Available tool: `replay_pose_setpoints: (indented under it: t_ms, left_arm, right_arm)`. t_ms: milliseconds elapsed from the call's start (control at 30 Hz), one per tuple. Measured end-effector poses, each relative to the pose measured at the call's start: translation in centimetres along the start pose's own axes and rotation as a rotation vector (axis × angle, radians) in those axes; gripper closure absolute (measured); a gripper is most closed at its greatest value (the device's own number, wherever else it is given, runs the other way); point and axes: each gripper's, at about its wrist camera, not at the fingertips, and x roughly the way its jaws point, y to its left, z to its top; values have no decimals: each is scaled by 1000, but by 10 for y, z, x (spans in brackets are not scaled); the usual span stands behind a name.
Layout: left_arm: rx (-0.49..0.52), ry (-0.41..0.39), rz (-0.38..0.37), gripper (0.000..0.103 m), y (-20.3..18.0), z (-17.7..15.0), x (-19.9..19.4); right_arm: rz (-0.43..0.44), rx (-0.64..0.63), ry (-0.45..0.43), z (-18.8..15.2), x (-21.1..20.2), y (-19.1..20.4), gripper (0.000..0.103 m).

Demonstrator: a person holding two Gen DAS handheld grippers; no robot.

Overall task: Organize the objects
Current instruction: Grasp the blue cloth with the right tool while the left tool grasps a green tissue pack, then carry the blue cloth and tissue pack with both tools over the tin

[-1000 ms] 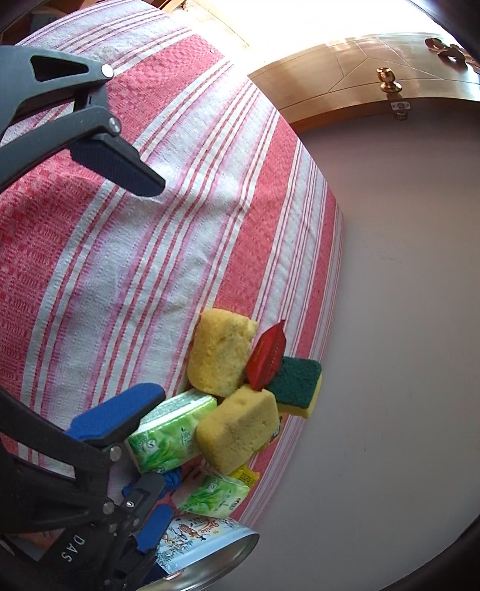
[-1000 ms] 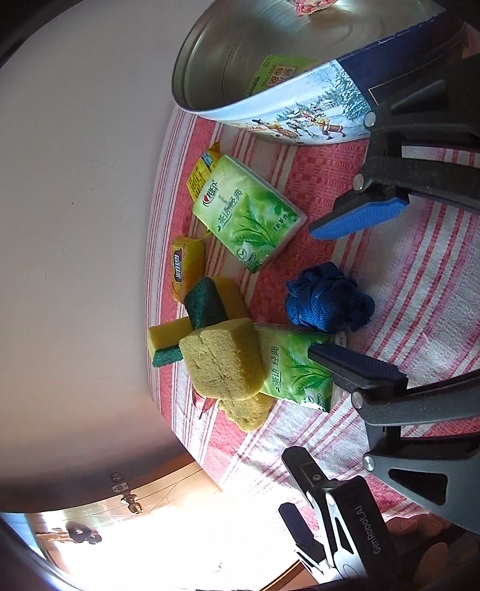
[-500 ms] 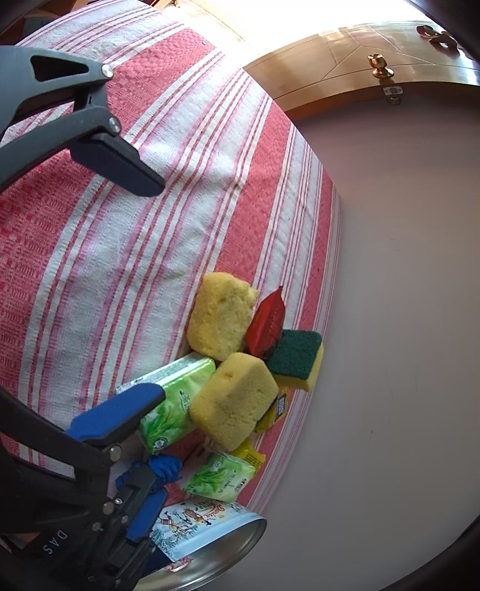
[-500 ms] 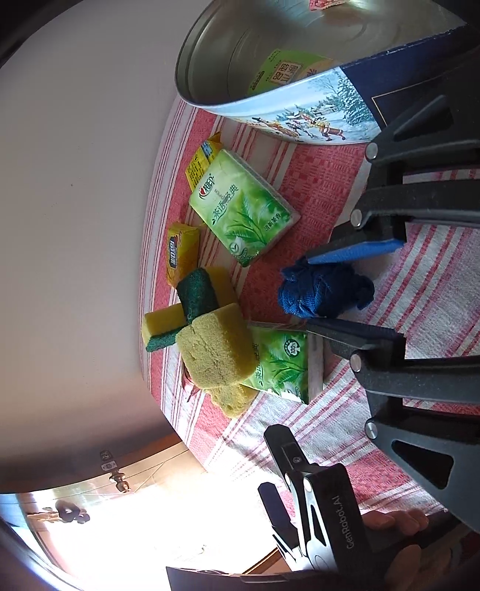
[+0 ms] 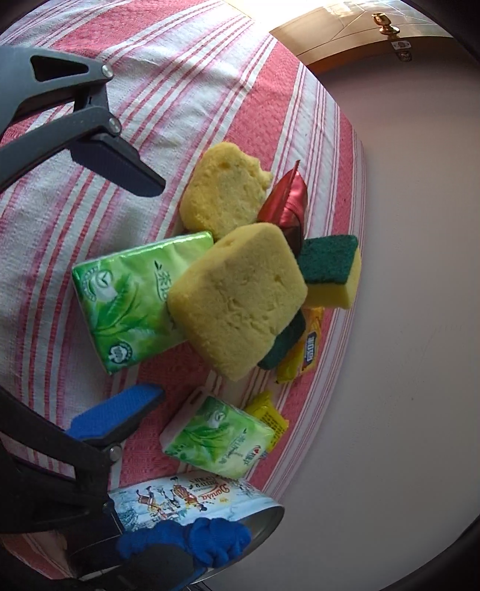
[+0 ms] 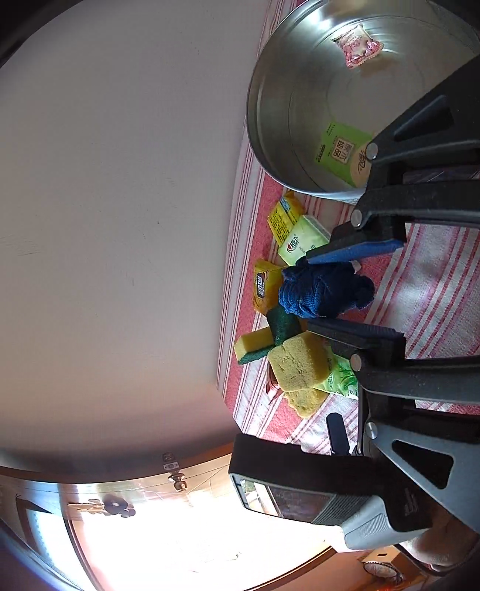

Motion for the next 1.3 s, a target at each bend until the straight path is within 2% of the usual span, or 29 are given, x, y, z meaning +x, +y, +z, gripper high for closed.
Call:
replay_pose_setpoints:
  t_ms: [67, 200, 267, 400, 733, 933, 1067, 1300]
  left_arm:
    - [16, 10, 48, 12, -3, 0, 6]
    - [13, -20, 15, 43, 6, -2, -3]
    - [12, -25, 3, 50, 11, -4, -6]
    - [10, -25, -21, 51, 23, -13, -18]
    - [4, -135, 5, 51, 46, -26, -70]
    - [40, -217, -22, 51, 22, -22, -90]
    - [87, -244, -49, 51, 1, -16, -97]
    - [169, -279, -100, 51, -48, -10, -97]
  right_arm:
    - [-4, 5, -2, 0, -2, -2, 71]
    - [-1, 19, 2, 0, -2, -4, 71]
    - [-4, 18, -1, 0, -3, -4, 71]
    - [-9, 29, -16, 1, -5, -4, 71]
    - [11, 69, -56, 4, -13, -6, 71]
    - [29, 89, -91, 3, -23, -13, 71]
    - [21, 110, -119, 4, -31, -23, 71]
    - [-78, 122, -181, 3, -50, -50, 71]
